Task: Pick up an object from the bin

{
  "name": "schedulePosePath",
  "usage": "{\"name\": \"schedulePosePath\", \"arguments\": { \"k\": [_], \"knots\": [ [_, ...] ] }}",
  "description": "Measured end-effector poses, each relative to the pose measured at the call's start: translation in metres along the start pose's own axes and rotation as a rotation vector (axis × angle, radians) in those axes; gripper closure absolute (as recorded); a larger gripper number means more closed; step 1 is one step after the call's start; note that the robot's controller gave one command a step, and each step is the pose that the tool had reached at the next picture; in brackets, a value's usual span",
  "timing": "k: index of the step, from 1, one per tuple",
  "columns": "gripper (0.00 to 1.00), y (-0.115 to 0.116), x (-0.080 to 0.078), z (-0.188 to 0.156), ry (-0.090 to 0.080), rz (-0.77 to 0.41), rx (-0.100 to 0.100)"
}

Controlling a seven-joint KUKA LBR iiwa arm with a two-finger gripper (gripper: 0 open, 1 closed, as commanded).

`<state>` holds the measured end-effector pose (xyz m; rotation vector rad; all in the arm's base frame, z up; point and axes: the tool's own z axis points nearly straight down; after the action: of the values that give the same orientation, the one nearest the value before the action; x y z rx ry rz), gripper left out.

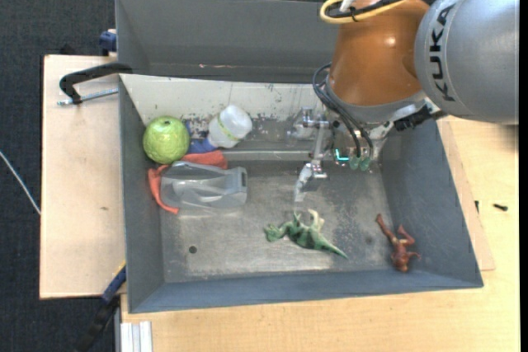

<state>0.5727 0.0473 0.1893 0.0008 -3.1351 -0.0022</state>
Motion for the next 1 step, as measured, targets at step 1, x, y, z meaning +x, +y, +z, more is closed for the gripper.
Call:
{"name": "schedulePosePath", "arguments": {
  "k": [1],
  "knots": [
    [0.00,-0.0001,-0.0017,-0.0042,-0.008,0.000,0.000]
  ]
}}
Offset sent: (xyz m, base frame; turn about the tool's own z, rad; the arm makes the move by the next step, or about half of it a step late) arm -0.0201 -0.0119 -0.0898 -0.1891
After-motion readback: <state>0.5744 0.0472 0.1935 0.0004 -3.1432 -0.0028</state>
